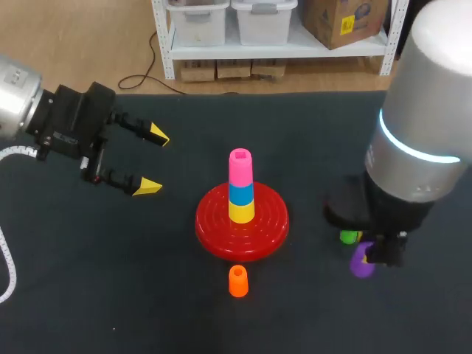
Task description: Pick up and stack the cylinders on the red base in this order: pink,purple,orange,green
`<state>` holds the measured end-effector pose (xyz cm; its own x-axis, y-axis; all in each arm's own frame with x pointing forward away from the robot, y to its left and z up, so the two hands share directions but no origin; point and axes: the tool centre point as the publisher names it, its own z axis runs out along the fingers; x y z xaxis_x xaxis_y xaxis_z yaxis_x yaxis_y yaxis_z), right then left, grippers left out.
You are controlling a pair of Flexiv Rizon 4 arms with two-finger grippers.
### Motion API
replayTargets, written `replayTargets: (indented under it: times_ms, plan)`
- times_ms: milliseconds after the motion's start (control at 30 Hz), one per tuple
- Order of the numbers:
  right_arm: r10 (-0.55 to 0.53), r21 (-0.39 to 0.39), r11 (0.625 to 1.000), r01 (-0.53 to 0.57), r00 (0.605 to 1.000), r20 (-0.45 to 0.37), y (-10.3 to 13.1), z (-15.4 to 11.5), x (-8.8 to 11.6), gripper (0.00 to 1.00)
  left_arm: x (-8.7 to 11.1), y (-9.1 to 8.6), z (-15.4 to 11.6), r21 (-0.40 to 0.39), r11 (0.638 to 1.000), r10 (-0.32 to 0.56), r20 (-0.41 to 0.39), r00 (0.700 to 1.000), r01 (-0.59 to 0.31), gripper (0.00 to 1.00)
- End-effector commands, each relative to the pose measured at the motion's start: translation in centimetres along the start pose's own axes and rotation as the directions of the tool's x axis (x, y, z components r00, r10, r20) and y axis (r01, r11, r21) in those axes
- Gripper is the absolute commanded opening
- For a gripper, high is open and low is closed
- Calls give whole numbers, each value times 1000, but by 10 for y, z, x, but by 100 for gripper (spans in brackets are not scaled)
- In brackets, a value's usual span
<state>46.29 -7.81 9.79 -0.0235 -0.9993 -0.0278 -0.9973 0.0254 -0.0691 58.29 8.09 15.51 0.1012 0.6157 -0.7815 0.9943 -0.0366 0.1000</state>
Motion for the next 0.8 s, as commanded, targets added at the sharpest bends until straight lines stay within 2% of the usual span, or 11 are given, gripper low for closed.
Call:
replayTargets:
  times_ms: [33,233,400,800]
  plan:
    - [-4,19,1000,4,1000,-11,-12,-21,-25,0,2,0,0,-2,1000,3,5,1000,-3,100]
    - [-5,11,1000,5,1000,-16,-40,-52,-66,0,2,0,0,-2,1000,3,5,1000,-3,100]
    - [28,38,999,-27,1000,-2,-60,-73,-91,0,2,0,0,-2,1000,3,5,1000,-3,100]
    - [45,79,996,-45,999,-3,-93,-96,-148,0,2,0,0,-2,1000,3,5,1000,-3,100]
